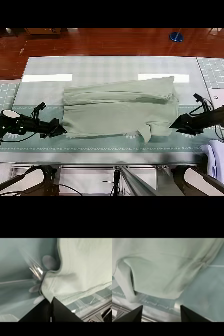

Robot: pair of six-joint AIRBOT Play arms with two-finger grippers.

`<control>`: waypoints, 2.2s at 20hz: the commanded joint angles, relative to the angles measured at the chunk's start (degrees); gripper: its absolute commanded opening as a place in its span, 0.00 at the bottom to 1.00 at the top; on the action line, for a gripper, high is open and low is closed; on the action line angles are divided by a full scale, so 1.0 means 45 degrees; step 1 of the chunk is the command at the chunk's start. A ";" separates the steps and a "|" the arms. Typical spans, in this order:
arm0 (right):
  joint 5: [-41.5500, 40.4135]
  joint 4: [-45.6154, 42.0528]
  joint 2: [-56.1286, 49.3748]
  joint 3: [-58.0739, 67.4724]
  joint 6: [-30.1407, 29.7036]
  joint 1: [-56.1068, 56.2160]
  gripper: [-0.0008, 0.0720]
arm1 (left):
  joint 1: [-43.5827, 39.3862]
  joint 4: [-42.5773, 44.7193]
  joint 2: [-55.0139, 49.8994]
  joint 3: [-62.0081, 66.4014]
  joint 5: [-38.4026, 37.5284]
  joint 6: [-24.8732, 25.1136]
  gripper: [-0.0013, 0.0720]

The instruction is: Fold the shirts.

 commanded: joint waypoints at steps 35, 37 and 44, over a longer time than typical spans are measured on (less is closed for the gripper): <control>-0.7388 0.4760 -0.2579 0.5192 0.0185 0.2059 0.05 | -0.0447 -0.5323 -0.2521 0.7538 -0.0316 0.0529 0.05; -0.8116 0.4760 -0.3327 0.5921 0.0583 0.2312 0.05 | -0.0588 -0.5328 -0.3672 0.8442 -0.0321 0.0272 0.05; -0.9063 0.4794 -0.5236 0.6620 0.1137 0.2336 0.05 | -0.0695 -0.5328 -0.5897 1.0015 -0.0287 -0.0141 0.05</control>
